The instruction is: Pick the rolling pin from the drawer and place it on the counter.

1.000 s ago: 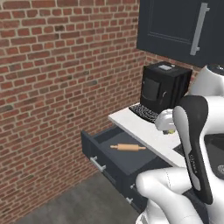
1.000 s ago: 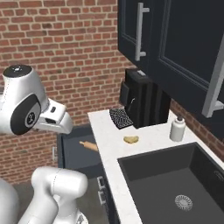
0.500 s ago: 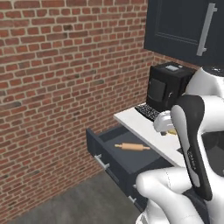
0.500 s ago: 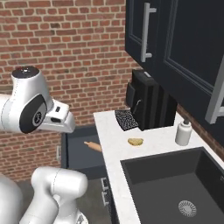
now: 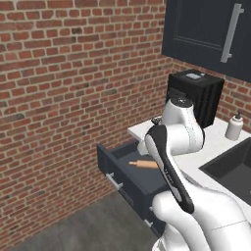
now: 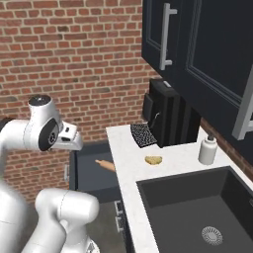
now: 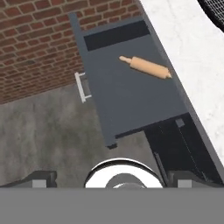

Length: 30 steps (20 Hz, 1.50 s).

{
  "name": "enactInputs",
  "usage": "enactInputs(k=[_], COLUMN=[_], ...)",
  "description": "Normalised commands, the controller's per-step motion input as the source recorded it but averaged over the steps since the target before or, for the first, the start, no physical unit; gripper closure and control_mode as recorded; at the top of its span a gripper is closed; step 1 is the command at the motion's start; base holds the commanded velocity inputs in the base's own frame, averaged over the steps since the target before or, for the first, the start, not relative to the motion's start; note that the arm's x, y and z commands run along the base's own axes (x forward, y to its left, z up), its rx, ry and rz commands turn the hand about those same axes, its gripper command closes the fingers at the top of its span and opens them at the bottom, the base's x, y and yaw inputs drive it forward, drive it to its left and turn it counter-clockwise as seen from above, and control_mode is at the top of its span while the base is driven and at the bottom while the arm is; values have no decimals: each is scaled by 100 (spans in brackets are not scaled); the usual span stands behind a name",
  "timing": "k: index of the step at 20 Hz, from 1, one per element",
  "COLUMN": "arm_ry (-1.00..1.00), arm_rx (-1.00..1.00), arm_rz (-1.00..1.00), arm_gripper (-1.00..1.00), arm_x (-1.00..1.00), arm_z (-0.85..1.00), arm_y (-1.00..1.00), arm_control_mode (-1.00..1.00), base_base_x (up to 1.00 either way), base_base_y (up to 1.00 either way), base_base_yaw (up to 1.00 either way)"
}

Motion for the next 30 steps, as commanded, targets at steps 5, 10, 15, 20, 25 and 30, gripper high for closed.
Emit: enactInputs(k=[5,10,15,20,25,30], arm_ry=[0,0,5,13,16,9], arm_rx=[-1,0,0,0,0,0], arm_rz=[0,3,3,0,0,0], arm_gripper=[-100,-100,-100,-100,-100,-100], arm_x=[100,84,51,24,19,9], arm_z=[-87,-53,-25,-10,-28,-29], arm_y=[39,4,28,42,33,4], arm_control_mode=[-100,-100,-100,-100,-100,-100], base_base_x=[0,0,0,0,0,0], base_base_y=[0,0,0,0,0,0], base_base_yaw=[0,0,0,0,0,0])
